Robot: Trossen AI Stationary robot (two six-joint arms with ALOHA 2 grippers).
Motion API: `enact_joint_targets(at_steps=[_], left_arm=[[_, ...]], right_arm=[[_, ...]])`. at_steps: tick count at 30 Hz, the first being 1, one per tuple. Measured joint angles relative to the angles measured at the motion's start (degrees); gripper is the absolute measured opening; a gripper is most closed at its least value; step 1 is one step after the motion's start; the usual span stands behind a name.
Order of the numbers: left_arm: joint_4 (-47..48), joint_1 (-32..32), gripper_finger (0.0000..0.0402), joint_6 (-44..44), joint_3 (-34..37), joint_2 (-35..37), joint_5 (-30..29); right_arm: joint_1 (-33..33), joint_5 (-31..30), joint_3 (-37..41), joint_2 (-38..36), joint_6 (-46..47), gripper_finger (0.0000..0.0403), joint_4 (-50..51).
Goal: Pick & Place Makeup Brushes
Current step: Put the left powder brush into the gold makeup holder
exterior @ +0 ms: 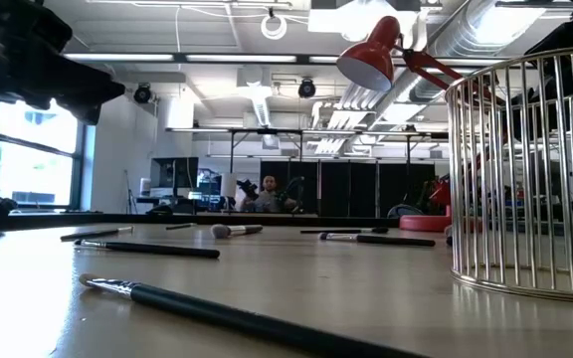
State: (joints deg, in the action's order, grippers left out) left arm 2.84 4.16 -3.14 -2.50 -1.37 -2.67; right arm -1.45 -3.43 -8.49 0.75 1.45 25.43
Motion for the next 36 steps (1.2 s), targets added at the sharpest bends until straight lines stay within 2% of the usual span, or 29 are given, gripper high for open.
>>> enact_joint_targets(at_steps=[16,21,29,36], left_arm=[[-0.27,-0.02,0.0122,1.37,-0.11,0.00,-8.94],[0.75,-0.02,0.0122,1.41,-1.13,-1.18,-14.81],[1.04,-0.02,0.0122,1.31,-7.39,-12.29,-21.87],[3.06,-0.04,0.0122,-4.72,-16.24,-25.66,-30.76]], right_arm=[[-0.02,0.01,0.00,0.00,0.00,0.0000,0.02],[0.00,0.01,-0.02,0.00,0.00,0.0000,0.00],[0.00,0.01,-0.01,-0.02,-0.01,0.0000,0.00],[-0.02,-0.01,-0.02,0.00,0.00,0.0000,0.00]])
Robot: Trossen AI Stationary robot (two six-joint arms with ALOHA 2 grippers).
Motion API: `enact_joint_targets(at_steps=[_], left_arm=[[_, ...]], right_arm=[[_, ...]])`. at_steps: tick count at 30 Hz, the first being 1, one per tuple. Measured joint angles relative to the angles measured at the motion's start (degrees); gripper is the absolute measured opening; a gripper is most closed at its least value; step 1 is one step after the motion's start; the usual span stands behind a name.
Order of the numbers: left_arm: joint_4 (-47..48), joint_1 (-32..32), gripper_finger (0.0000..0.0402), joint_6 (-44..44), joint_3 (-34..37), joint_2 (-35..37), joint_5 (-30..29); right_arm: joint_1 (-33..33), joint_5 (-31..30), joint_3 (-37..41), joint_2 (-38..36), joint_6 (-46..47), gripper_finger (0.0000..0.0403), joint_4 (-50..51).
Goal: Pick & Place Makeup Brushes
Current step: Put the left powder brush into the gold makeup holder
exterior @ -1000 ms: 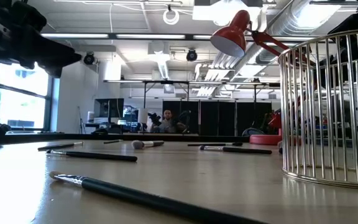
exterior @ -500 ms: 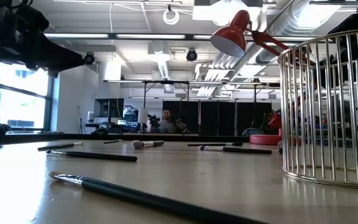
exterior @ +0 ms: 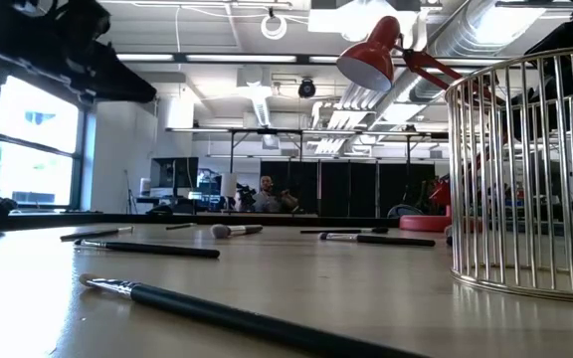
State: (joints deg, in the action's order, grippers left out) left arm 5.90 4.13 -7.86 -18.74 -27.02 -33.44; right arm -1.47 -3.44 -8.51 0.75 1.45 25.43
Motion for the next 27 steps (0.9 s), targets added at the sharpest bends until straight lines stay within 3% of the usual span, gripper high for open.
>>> enact_joint_targets(at_steps=[7,14,27], left_arm=[[14.88,-0.01,0.0122,-10.83,-12.10,-11.06,-7.27],[30.24,-0.01,0.0122,-24.73,-21.30,-19.18,-7.72],[31.91,-0.01,0.0122,-33.71,-22.60,-27.85,-1.56]], right_arm=[[0.00,0.02,0.01,-0.01,0.00,0.0000,0.01],[0.02,0.00,0.00,0.00,0.00,0.0000,0.02],[0.01,0.00,0.01,-0.02,0.00,0.0000,0.01]])
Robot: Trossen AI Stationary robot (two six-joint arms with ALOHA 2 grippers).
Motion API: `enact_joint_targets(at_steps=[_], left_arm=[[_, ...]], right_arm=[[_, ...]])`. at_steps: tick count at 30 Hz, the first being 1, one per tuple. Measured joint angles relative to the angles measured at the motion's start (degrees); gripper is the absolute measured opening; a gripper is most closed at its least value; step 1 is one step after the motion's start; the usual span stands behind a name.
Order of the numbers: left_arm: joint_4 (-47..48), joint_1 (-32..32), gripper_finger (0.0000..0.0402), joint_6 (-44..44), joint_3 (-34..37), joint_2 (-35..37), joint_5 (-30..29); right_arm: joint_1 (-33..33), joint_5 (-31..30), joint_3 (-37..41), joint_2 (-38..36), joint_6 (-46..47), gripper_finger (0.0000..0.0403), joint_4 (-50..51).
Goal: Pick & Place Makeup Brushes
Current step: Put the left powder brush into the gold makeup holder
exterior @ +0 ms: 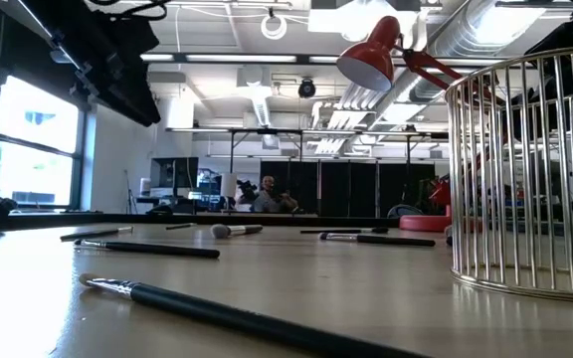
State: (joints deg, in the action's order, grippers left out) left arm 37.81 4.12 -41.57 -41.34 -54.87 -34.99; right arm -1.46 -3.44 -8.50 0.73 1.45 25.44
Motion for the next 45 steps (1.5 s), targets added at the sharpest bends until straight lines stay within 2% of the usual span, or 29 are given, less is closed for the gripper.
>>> enact_joint_targets(at_steps=[9,19,24,29,34,45], left_arm=[[-2.87,-0.37,0.0122,-1.08,0.00,-5.16,2.78],[-8.32,-6.65,0.0122,1.25,0.00,-10.26,12.22],[-8.89,-8.55,0.0122,1.35,0.00,-11.23,13.75],[-14.08,-10.05,0.0122,3.43,-0.63,-13.30,16.41],[-11.29,-10.67,0.0122,5.26,-7.65,-19.11,16.66],[10.86,-12.53,0.0122,9.00,-31.32,-36.78,18.80]], right_arm=[[-0.01,0.00,-0.01,0.01,0.00,0.0000,0.01],[0.00,0.00,0.00,0.02,0.00,0.0000,0.00],[-0.01,0.00,0.00,0.01,0.00,0.0000,-0.01],[0.00,0.00,0.00,0.00,0.00,0.0000,0.00],[0.01,0.00,-0.01,0.02,0.00,0.0000,0.00],[0.01,0.00,0.01,0.00,0.00,0.0000,-0.01]])
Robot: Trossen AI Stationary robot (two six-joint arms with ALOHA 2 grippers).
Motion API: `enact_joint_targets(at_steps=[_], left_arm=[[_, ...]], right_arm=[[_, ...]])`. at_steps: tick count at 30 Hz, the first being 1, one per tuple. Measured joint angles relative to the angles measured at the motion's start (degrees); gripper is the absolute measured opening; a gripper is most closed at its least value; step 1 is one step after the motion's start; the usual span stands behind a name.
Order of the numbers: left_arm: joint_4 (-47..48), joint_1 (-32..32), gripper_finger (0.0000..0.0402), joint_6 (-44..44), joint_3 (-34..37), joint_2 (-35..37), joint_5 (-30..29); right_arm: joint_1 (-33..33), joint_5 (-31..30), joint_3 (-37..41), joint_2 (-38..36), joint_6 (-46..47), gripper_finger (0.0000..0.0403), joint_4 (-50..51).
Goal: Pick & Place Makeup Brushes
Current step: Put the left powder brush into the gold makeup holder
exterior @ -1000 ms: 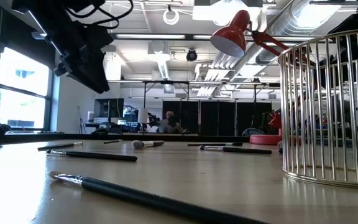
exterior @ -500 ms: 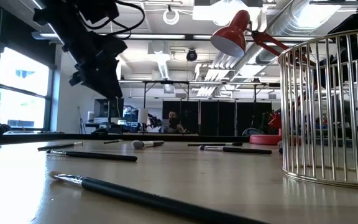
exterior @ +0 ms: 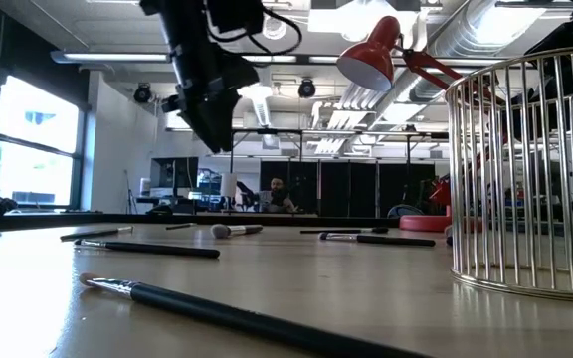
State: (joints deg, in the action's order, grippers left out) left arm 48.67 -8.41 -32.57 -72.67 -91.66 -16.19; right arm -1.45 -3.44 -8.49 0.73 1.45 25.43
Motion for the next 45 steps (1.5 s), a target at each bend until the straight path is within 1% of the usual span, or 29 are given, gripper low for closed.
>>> enact_joint_targets(at_steps=[1,3,7,10,12,14,16,20,27,31,33,39,45], left_arm=[[1.69,-0.12,0.0122,0.32,-1.48,-1.26,0.43],[1.75,-1.00,0.0122,1.23,-4.12,-3.96,1.16],[1.99,-2.26,0.0122,1.61,-6.60,-8.26,5.30],[2.06,-3.06,0.0122,2.39,-6.77,-10.08,8.12],[-0.29,-3.33,0.0122,2.41,-6.86,-12.04,9.38],[0.59,-3.51,0.0122,2.37,-6.53,-13.07,10.12],[-2.05,-3.63,0.0124,2.37,-6.85,-14.06,11.42],[-3.66,-3.63,0.0141,2.36,-6.60,-16.10,12.51],[-4.34,-3.63,0.0202,1.22,-6.69,-16.39,11.98],[-3.40,-3.65,0.0237,-3.04,-6.69,-16.39,9.86],[-2.86,-3.64,0.0248,-5.47,-6.69,-16.39,9.84],[-2.23,-3.63,0.0254,-8.16,-6.69,-16.39,12.68],[-1.57,-3.60,0.0254,-9.02,-6.58,-16.39,12.81]], right_arm=[[0.00,0.00,-0.01,0.00,0.00,0.0000,0.00],[-0.01,0.02,0.00,0.00,0.00,0.0000,0.00],[0.00,0.00,0.00,0.00,0.00,0.0000,0.00],[-0.01,0.00,-0.01,0.00,0.00,0.0000,0.00],[0.00,0.00,-0.01,0.01,0.00,0.0000,0.01],[0.00,0.00,0.00,0.00,0.00,0.0000,0.02],[-0.01,0.01,0.00,0.02,0.00,0.0000,0.02],[0.00,0.02,-0.01,0.04,0.00,0.0000,0.01],[-0.01,0.01,0.00,0.06,0.00,0.0000,0.02],[-0.01,0.00,-0.01,0.02,0.00,0.0000,0.01],[0.00,0.00,-0.02,0.02,0.00,0.0000,0.02],[-0.01,0.00,0.00,0.02,0.00,0.0000,0.01],[-0.02,0.00,0.00,0.02,0.00,0.0000,0.02]])
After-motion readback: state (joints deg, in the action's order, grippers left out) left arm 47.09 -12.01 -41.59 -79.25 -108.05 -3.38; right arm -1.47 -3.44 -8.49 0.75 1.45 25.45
